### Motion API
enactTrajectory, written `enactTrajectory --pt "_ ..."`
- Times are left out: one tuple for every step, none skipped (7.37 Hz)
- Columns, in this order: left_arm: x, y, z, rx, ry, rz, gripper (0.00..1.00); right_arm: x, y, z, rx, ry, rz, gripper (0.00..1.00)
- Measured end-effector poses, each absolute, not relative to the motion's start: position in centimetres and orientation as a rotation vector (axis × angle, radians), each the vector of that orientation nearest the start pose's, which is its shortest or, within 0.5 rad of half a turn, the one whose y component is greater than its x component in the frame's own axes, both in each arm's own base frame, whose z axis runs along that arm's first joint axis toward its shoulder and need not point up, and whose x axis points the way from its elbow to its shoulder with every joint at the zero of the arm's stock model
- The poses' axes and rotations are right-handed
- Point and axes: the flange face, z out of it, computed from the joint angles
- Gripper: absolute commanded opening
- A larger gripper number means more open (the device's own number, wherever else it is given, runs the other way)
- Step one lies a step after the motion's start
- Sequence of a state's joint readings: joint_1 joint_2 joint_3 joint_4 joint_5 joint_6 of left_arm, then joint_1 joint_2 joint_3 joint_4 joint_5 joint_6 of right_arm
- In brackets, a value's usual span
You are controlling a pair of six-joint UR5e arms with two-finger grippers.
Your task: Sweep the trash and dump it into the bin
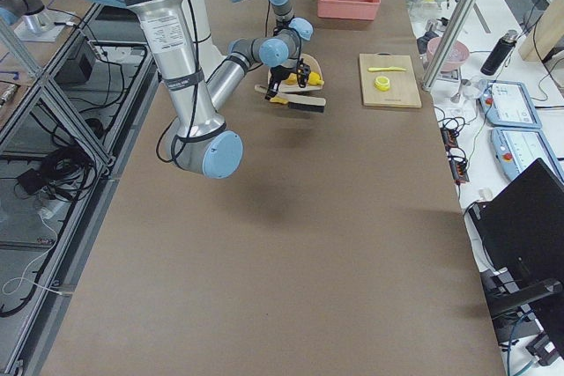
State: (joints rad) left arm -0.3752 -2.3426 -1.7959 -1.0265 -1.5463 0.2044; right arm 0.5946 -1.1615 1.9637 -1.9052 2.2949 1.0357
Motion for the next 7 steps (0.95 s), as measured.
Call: enactTrajectory --pt "55.2 -36.0 18.5 0.439 0.206 1.371 0.00 -43.4 -36.8 29.5 -0.363 -0.748 -0.120 0.00" --pt "55.4 -36.0 18.5 0.441 0.197 1.370 0.00 -43.7 -36.3 29.9 -0.365 -0.739 -0.126 0.00" --pt "55.6 -36.2 18.4 0.446 0.187 1.368 0.00 -43.9 -36.0 30.2 -0.367 -0.732 -0.132 0.00" --pt "55.8 -36.3 18.4 0.445 0.180 1.368 0.00 -44.2 -35.6 30.3 -0.370 -0.728 -0.137 0.00" --pt "55.9 -36.3 18.6 0.442 0.175 1.368 0.00 -44.4 -35.3 30.3 -0.374 -0.726 -0.138 0.00" --pt "55.9 -36.4 18.7 0.440 0.172 1.369 0.00 -44.7 -35.0 30.2 -0.378 -0.724 -0.138 0.00" --pt "55.9 -36.4 18.7 0.440 0.171 1.369 0.00 -45.0 -34.6 30.2 -0.384 -0.721 -0.139 0.00"
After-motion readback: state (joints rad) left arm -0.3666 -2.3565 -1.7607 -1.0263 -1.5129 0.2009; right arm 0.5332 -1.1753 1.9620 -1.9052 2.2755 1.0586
